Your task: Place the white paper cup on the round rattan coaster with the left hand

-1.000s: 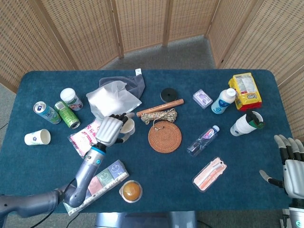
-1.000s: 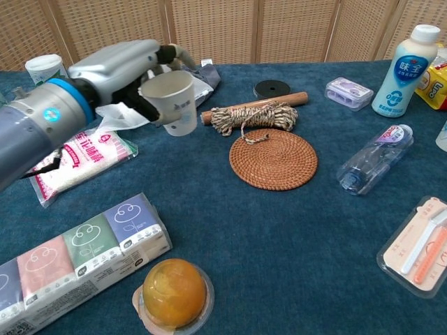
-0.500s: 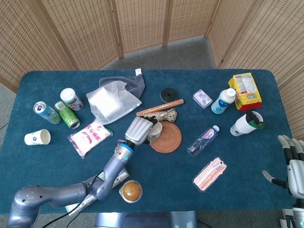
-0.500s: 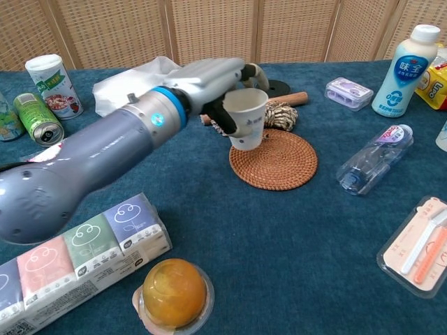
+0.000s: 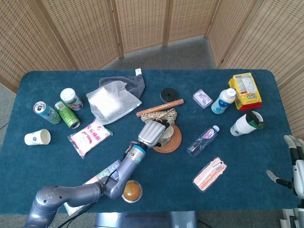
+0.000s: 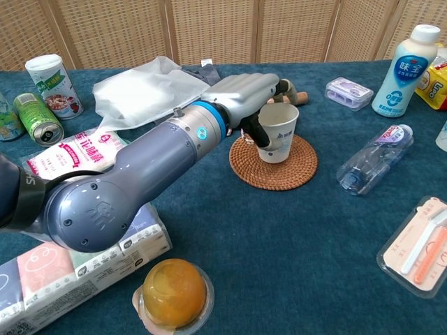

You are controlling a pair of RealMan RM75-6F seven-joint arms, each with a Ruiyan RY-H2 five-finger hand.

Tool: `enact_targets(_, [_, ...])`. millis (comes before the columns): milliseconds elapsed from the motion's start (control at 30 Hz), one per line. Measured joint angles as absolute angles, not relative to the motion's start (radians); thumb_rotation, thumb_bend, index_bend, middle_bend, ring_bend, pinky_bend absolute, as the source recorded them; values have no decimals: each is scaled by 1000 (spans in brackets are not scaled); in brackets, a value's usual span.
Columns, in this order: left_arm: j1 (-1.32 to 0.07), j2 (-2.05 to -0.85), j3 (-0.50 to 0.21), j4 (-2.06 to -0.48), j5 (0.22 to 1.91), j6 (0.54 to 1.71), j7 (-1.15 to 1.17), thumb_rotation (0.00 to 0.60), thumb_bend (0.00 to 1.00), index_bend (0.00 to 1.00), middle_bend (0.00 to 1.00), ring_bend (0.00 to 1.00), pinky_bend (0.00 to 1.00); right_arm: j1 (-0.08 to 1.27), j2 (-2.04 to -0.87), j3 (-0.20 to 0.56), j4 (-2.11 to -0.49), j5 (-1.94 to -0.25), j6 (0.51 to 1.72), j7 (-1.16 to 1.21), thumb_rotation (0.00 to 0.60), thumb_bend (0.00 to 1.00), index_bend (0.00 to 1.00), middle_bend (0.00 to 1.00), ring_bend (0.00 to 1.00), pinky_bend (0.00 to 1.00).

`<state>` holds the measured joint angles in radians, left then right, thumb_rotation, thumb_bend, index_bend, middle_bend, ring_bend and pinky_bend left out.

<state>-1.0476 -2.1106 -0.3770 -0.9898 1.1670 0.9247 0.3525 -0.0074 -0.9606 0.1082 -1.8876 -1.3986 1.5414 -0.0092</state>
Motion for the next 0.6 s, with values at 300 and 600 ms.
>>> enact_targets(300, [-1051,-2105,-361,-992,1157,897,345,600,315,170,87,203,446,-12,-953,108,-1888,-1405,1549,5,600,0,0,0,0,51])
enact_targets(600, [-1039,-2056,-348,-1053,1175,929,368,600,304,57,0,0,309,-14,-953,110,-1885,-1404,1553,6,600,0,0,0,0,51])
